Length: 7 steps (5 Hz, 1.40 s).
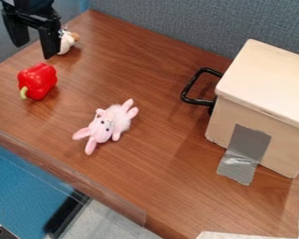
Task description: Grab the pink bunny and put it to the upper side of the table
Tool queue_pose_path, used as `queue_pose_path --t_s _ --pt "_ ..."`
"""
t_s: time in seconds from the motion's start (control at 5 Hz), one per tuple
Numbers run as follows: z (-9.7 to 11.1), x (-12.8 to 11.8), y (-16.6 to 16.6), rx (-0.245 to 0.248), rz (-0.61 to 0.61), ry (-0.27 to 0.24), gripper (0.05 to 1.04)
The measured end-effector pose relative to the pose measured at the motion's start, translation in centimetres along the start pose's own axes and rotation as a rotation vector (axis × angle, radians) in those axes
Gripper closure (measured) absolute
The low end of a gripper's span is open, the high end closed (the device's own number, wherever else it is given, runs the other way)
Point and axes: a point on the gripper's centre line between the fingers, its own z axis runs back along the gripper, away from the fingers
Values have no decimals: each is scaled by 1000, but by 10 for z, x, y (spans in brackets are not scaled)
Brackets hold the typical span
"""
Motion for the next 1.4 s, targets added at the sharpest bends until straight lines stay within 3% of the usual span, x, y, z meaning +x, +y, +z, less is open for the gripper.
queue_pose_path --t_s 0.2,0.4,0.6,0.8,1.0,1.2,1.4 --pt "-10 -4 -3 -21 -3 21 83" --pt "-18 -33 -52 -123 -183 34 83" --pt "-16 -46 -97 -256 -283 -13 83" --pt "-22 -54 -134 -320 -364 25 83" --pt "-32 -47 -145 -295 -370 38 83" --pt "-56 -38 -152 -252 -373 97 83" --pt "-67 -35 -154 -167 -387 122 83"
